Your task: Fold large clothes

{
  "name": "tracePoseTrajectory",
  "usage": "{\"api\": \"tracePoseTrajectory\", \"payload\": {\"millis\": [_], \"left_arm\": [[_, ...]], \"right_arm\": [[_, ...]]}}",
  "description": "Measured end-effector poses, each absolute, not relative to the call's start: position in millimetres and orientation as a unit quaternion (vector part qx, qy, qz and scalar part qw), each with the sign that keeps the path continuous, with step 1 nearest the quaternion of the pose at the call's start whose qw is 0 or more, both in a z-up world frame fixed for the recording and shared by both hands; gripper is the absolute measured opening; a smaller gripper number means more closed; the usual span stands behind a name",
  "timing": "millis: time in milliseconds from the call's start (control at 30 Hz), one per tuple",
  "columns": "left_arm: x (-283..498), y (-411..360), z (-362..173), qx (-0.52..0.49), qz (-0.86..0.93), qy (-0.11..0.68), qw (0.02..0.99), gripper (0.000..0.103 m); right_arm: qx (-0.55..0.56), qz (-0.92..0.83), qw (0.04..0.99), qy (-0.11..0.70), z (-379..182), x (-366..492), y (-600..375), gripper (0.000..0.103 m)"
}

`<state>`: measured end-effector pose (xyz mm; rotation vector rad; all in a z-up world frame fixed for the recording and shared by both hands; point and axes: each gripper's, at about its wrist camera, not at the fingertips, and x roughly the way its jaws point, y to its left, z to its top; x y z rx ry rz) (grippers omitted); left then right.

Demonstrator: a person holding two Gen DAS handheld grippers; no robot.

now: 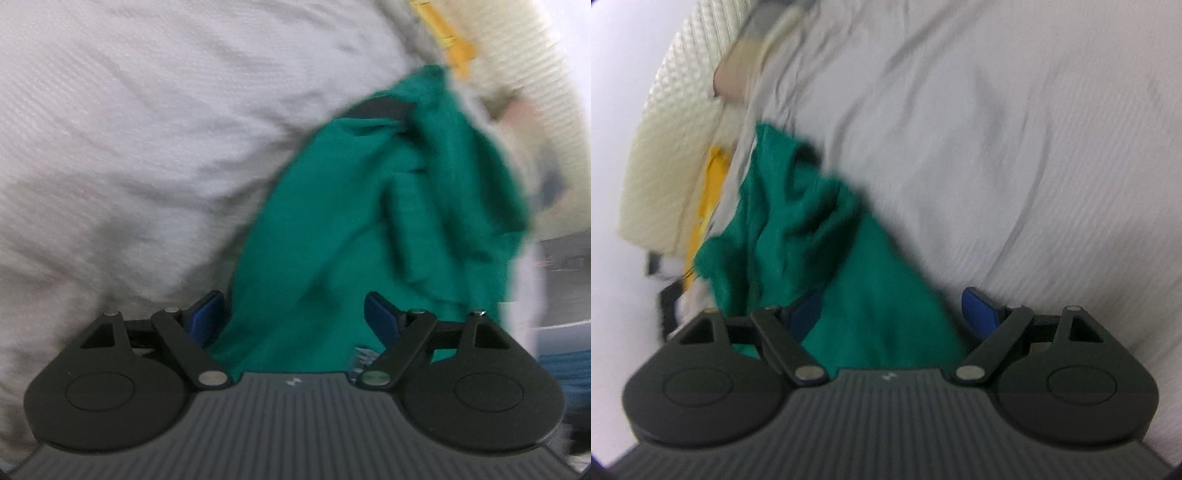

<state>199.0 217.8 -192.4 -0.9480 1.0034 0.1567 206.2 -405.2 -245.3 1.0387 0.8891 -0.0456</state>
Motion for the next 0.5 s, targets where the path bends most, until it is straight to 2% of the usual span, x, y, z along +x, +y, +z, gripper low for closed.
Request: {"api": "tracePoseTrajectory", "payload": {"millis": [200,300,500], "left_arm": [[189,205,-169,-0.468,-0.048,0.395,0.789,0.086],[186,202,-163,-0.484,-0.091,0.376,0.785,0.086],[196,196,-175,-0.440,-0.008,0.452,0.776,0.086]], "right_arm": [[0.561,0.058,0.745,0.357,-235,191,-414,0.086],[0.566,0.108,0.743,0.342,-224,190,-411,0.085],[0.500,0.037,0.771,0.393,-229,193,-399,0.085]]}}
